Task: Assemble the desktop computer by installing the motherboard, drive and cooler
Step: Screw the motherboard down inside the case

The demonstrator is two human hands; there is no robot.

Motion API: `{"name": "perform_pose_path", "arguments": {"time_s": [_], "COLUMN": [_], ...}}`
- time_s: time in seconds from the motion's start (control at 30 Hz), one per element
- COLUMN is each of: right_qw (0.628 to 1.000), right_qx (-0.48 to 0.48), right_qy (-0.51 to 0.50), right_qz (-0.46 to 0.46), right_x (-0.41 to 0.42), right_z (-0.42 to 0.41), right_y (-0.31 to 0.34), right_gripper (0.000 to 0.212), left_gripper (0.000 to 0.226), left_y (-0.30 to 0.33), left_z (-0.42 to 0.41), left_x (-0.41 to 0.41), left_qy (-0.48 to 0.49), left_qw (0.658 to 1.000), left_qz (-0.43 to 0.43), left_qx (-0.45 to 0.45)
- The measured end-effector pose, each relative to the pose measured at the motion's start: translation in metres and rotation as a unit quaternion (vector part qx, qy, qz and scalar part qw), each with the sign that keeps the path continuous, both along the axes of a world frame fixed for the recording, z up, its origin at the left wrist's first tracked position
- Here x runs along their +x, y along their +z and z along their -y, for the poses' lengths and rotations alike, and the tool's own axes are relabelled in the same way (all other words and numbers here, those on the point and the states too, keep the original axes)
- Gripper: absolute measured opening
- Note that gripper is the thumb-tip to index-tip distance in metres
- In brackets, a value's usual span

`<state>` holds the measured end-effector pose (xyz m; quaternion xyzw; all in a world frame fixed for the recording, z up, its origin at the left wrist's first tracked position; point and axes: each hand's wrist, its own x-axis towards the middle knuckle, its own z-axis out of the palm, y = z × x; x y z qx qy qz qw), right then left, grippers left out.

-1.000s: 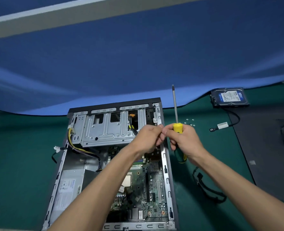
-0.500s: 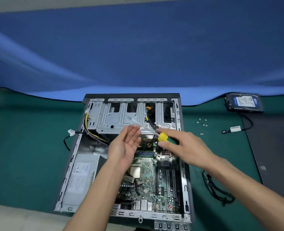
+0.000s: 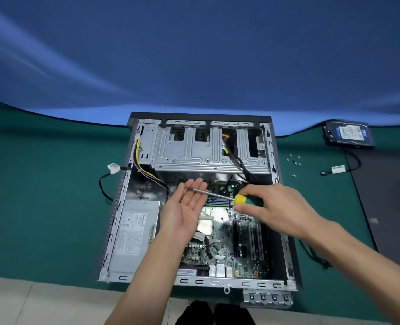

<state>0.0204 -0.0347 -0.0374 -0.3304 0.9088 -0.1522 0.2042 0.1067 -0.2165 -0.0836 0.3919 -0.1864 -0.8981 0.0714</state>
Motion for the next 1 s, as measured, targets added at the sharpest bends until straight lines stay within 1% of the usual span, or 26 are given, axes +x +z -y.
{"name": "perform_pose_path", "arguments": {"time_s": [0.13, 0.27, 0.37, 0.43, 0.5, 0.57, 0.63, 0.67, 0.73, 0.8, 0.87, 0.93, 1.0], "right_qw": [0.999, 0.999, 0.996, 0.993, 0.983, 0.966, 0.947, 0.934, 0.901, 0.878, 0.883, 0.903, 0.922], "right_qx": [0.018, 0.025, 0.045, 0.052, 0.038, 0.022, 0.007, -0.018, -0.108, -0.184, -0.211, -0.19, -0.148], "right_qy": [-0.028, -0.046, -0.063, -0.078, -0.101, -0.126, -0.165, -0.198, -0.259, -0.292, -0.308, -0.309, -0.3], "right_qz": [0.0, 0.009, 0.033, 0.073, 0.145, 0.223, 0.276, 0.297, 0.332, 0.33, 0.286, 0.23, 0.193], "right_x": [0.009, 0.017, 0.02, 0.021, 0.021, 0.021, 0.018, 0.017, 0.015, 0.014, 0.016, 0.021, 0.024], "right_z": [-0.001, -0.006, -0.008, -0.006, -0.003, 0.0, 0.001, 0.0, -0.001, 0.002, 0.005, 0.007, 0.004], "right_y": [0.0, 0.004, 0.011, 0.015, 0.016, 0.017, 0.018, 0.019, 0.022, 0.023, 0.018, 0.009, 0.004], "right_gripper": [0.049, 0.041, 0.039, 0.034, 0.03, 0.027, 0.019, 0.016, 0.018, 0.017, 0.014, 0.014, 0.014], "left_gripper": [0.026, 0.026, 0.024, 0.024, 0.024, 0.024, 0.024, 0.023, 0.024, 0.025, 0.025, 0.025, 0.028], "left_y": [-0.005, -0.009, -0.011, -0.013, -0.015, -0.019, -0.022, -0.024, -0.028, -0.03, -0.034, -0.037, -0.04], "left_z": [-0.003, -0.009, -0.015, -0.017, -0.019, -0.021, -0.023, -0.022, -0.02, -0.018, -0.022, -0.029, -0.034], "left_x": [0.005, 0.007, 0.007, 0.007, 0.007, 0.005, 0.001, 0.0, -0.003, -0.005, -0.007, -0.009, -0.012], "left_qy": [-0.016, -0.036, -0.052, -0.053, -0.056, -0.058, -0.058, -0.056, -0.044, -0.026, -0.007, 0.007, 0.009], "left_qw": [1.0, 0.999, 0.999, 0.998, 0.998, 0.998, 0.998, 0.998, 0.996, 0.993, 0.991, 0.989, 0.987], "left_qz": [-0.003, -0.008, -0.006, -0.001, -0.001, 0.001, 0.017, 0.034, 0.063, 0.087, 0.107, 0.117, 0.129], "left_qx": [0.005, 0.006, -0.015, -0.021, -0.016, -0.005, 0.011, 0.021, 0.053, 0.077, 0.084, 0.087, 0.091]}}
